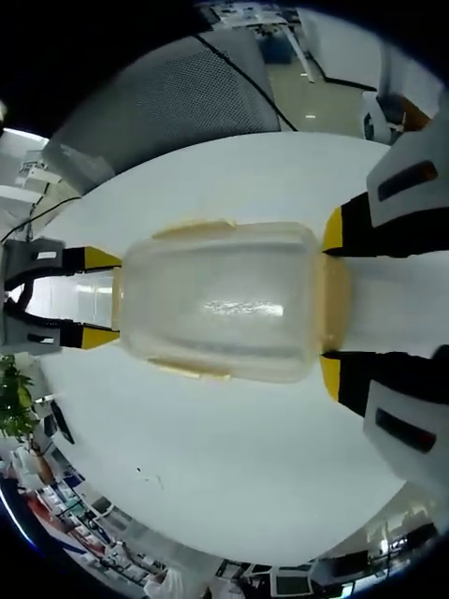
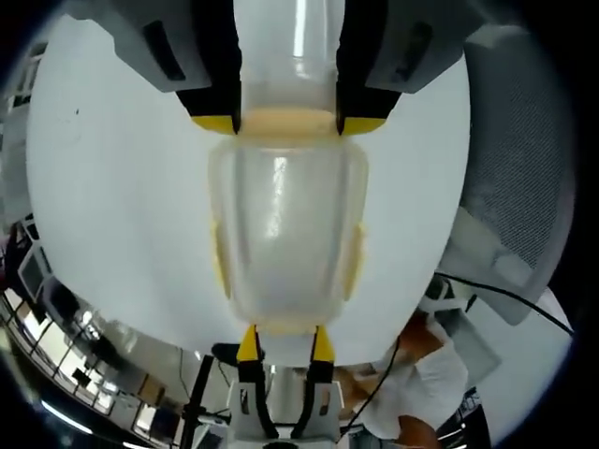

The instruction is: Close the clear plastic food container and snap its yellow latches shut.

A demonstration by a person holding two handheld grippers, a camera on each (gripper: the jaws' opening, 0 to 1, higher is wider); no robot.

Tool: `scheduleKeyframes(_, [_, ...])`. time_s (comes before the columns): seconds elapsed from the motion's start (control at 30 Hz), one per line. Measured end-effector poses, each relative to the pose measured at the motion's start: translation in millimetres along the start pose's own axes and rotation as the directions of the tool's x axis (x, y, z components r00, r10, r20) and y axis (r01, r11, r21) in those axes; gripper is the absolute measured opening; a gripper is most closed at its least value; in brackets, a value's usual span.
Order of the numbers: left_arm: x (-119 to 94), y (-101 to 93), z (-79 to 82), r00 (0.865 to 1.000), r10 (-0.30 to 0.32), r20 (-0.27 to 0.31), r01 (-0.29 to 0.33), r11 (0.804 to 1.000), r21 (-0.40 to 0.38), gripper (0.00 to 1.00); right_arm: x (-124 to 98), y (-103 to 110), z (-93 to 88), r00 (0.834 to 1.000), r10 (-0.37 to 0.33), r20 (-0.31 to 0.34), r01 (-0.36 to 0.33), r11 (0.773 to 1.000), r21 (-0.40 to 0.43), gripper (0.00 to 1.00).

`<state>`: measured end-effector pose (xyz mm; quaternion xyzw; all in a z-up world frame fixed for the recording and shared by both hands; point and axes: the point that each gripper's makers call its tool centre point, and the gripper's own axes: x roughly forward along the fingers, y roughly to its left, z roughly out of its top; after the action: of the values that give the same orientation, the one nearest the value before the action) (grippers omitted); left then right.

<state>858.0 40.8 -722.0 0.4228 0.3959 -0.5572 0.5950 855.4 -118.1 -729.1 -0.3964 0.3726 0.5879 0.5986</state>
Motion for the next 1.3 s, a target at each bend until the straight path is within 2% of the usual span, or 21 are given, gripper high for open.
scheduleKeyframes(0.47, [-11, -1.6, 28.5, 1.0, 0.01, 0.007, -0.01, 1.0, 0.005, 0.33, -27, 3, -11.6, 1.0, -0.01, -0.007, 0.01, 1.0, -0.008, 0.36])
scheduleKeyframes(0.97, [-2, -0.2, 68.3, 1.0, 0.002, 0.023, -0.003, 1.0, 0.022, 0.33, -51, 5, -49.1, 1.0, -0.018, -0.022, 0.019, 1.0, 0.011, 0.36])
scheduleKeyframes(1.3, [13, 2.8, 94.9, 1.0, -0.003, 0.022, 0.003, 1.0, 0.026, 0.33, -60, 4, -75.5, 0.999, -0.024, -0.028, 0.025, 0.999, 0.029, 0.36])
